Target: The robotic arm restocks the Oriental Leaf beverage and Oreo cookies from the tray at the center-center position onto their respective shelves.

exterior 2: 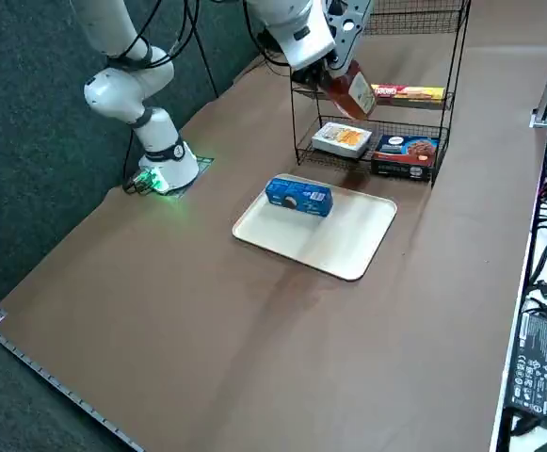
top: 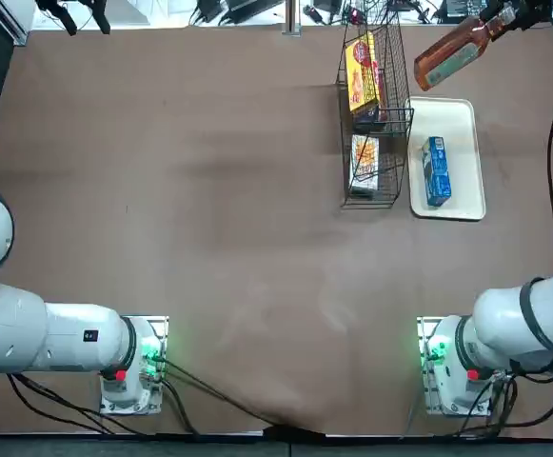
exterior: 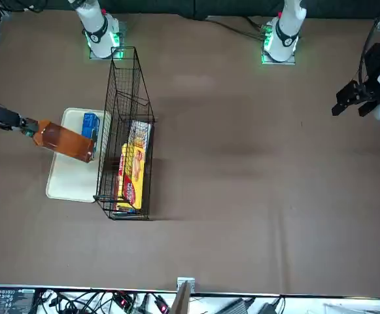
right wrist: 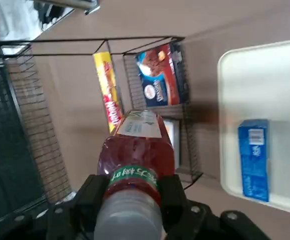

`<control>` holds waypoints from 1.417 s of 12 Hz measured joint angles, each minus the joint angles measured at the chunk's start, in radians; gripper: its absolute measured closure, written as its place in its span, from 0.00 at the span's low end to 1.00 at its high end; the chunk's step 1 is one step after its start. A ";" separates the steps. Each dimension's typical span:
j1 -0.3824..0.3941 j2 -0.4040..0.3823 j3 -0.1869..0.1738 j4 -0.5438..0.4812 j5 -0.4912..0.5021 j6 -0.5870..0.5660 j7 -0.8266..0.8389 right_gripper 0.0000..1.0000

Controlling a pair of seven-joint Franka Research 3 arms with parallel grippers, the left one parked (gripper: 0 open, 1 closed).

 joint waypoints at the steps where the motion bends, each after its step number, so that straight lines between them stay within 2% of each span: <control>1: -0.004 0.000 0.000 -0.002 0.019 -0.019 0.000 0.40; 5: -0.007 -0.006 0.002 -0.037 0.067 -0.055 -0.006 0.40; 11: -0.004 -0.031 0.013 -0.134 0.074 -0.056 -0.138 0.40; 17: -0.003 -0.059 0.016 -0.139 0.105 -0.089 -0.167 0.40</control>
